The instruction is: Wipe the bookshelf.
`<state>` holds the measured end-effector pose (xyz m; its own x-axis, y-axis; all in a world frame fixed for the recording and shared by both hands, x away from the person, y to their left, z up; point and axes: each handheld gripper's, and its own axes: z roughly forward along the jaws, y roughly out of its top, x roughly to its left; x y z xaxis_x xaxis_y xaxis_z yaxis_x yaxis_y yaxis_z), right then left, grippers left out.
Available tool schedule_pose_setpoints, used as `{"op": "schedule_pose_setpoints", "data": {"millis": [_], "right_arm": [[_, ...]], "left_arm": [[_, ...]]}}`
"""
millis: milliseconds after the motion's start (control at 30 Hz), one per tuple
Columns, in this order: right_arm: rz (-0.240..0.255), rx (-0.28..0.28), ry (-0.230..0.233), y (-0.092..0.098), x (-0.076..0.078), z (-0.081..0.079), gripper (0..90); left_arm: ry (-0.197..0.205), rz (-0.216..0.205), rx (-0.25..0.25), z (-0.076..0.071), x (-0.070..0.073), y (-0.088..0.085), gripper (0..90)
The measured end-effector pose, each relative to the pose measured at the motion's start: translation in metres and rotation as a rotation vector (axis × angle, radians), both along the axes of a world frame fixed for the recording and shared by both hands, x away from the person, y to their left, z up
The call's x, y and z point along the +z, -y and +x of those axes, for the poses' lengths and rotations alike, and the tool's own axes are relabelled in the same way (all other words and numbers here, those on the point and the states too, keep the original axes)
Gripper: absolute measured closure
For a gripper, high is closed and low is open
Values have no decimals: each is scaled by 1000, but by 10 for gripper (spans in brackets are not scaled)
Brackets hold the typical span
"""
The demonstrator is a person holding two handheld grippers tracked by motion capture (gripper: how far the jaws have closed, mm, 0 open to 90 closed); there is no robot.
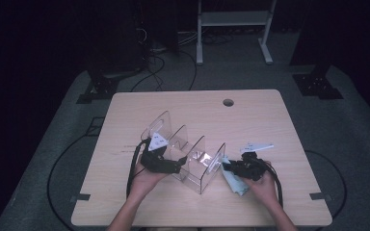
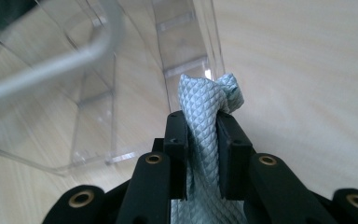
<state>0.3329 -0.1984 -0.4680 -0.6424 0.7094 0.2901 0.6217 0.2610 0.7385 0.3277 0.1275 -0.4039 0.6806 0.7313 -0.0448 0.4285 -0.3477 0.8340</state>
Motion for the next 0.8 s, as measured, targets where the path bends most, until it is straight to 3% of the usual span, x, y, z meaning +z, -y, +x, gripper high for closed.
{"op": "schedule_pose_setpoints", "data": {"millis": [33, 133, 267, 333, 433, 500, 667, 733, 800], "right_arm": [[21, -2, 19, 1, 5, -2, 760], [38, -2, 14, 2, 4, -3, 760], [7, 8, -24, -2, -5, -1, 760], [8, 6, 2, -2, 1, -2, 760], [64, 1, 43, 0, 14, -8, 760], [54, 6, 50, -1, 14, -8, 760], [27, 13, -14, -2, -1, -4, 759], [22, 16, 22, -4, 9, -7, 759], [49, 16, 59, -2, 18, -9, 759]], "left_arm": [[-1, -2, -3, 0, 0, -1, 71], [3, -5, -2, -1, 0, 0, 70], [2, -2, -1, -1, 1, 0, 72], [0, 4, -1, -1, 1, 0, 72], [0, 2, -1, -1, 1, 0, 72], [3, -1, -1, -1, 1, 1, 72], [0, 0, 0, -1, 1, 0, 72], [0, 6, -3, -1, 1, 0, 71], [1, 5, -3, -1, 1, 0, 71]]}}
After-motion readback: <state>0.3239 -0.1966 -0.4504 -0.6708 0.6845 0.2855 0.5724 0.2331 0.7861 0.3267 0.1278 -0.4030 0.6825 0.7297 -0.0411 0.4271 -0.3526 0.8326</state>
